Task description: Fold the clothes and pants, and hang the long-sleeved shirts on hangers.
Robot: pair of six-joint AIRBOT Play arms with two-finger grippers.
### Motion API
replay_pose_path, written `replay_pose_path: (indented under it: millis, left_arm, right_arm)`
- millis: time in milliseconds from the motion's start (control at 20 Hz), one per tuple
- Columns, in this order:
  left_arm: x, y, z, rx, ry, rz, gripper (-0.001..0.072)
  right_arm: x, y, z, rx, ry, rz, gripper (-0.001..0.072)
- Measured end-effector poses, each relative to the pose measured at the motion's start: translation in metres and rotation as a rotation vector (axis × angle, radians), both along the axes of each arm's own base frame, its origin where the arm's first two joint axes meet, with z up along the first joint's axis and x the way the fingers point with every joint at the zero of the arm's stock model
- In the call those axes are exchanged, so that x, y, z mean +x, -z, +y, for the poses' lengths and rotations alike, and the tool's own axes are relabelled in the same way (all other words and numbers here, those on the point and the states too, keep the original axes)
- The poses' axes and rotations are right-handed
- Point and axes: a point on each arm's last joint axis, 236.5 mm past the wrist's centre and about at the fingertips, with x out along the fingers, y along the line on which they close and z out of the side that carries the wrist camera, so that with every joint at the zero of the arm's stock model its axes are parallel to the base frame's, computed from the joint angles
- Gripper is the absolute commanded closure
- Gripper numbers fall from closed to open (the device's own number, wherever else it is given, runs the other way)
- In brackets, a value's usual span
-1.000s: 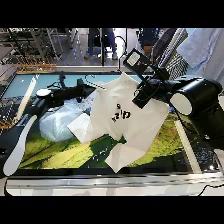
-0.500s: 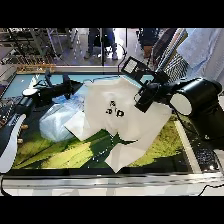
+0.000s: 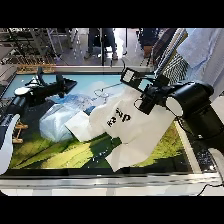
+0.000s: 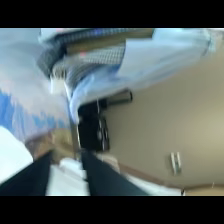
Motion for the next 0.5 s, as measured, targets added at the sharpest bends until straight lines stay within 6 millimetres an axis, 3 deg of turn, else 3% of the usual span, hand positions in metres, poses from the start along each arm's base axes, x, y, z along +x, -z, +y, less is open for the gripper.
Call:
replay_pose_path:
  millis: [500]
  left_arm:
    - [-0.068, 0.005, -0.089, -0.022, 0.292, 0.113, 0.0203]
  right_arm:
    - [0.014, -0.018, 0.019, 0.115, -0.003, -0.093, 0.0684]
